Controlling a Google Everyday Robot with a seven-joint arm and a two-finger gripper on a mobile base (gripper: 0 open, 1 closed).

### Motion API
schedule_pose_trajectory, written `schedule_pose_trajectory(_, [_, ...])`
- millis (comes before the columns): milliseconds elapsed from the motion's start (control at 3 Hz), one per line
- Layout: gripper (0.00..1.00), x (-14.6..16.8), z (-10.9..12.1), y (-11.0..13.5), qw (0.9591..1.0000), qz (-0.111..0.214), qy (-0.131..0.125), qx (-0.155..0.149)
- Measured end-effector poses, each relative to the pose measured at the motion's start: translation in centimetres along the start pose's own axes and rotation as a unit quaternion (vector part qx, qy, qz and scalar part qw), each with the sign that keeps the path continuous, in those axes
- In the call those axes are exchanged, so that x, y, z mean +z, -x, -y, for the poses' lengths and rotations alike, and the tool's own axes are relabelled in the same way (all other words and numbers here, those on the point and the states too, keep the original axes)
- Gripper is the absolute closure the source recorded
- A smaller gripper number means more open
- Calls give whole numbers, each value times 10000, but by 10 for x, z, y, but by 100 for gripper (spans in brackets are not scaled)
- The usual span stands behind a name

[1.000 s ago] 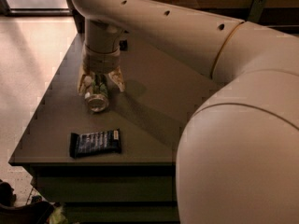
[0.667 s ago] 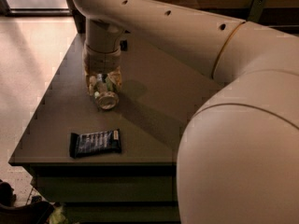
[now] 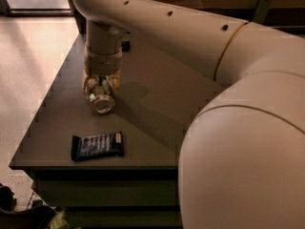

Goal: Place green can upright

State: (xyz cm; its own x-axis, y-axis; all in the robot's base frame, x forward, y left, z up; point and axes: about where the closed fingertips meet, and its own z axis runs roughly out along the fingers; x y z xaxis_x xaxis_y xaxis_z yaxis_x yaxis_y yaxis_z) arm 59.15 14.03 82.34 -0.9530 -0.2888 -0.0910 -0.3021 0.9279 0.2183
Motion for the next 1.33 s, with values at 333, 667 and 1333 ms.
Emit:
schedule_pose_trajectory(333, [100, -1, 1, 1, 10000, 16, -20, -11])
schedule_pose_trajectory(667, [100, -16, 11, 7, 9993, 332, -189, -35])
schedule_pose_trajectory(1333, [100, -72, 32, 14, 9816, 1824, -435, -360])
